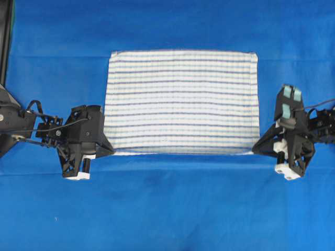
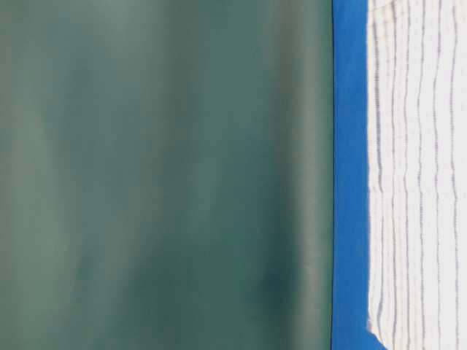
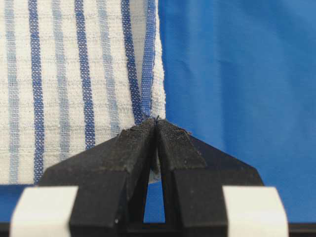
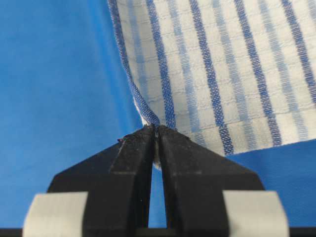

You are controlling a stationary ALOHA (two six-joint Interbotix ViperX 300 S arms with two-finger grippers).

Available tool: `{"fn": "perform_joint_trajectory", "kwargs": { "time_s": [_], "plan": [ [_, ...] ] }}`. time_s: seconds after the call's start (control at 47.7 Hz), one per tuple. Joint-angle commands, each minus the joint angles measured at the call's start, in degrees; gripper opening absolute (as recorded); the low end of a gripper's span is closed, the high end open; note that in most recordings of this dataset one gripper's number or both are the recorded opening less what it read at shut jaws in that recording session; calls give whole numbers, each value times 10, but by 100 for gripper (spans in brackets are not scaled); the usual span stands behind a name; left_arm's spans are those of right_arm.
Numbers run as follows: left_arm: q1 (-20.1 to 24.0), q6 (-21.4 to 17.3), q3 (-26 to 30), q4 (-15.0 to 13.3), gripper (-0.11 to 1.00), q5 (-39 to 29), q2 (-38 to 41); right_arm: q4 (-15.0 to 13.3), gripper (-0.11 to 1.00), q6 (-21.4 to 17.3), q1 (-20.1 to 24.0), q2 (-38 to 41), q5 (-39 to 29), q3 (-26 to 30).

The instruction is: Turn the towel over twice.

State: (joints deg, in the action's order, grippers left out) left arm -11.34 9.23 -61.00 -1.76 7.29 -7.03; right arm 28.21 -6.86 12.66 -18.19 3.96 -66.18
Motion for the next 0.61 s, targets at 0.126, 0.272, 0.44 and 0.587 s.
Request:
{"fn": "perform_joint_trajectory", "kwargs": {
  "time_s": [0.126,0.272,0.44,0.587],
  "plan": [
    [-20,2,4,-2,2,4,-4,5,6,1,15,6,6,13],
    [-28,2,4,-2,2,4,-4,5,6,2,16,6,3,13],
    [-29,2,7,-1,2,7,-4,4,5,3,16,7,5,14],
    [-25,2,4,-1,3,11,-4,4,6,3,16,6,11,18]
  ]
}}
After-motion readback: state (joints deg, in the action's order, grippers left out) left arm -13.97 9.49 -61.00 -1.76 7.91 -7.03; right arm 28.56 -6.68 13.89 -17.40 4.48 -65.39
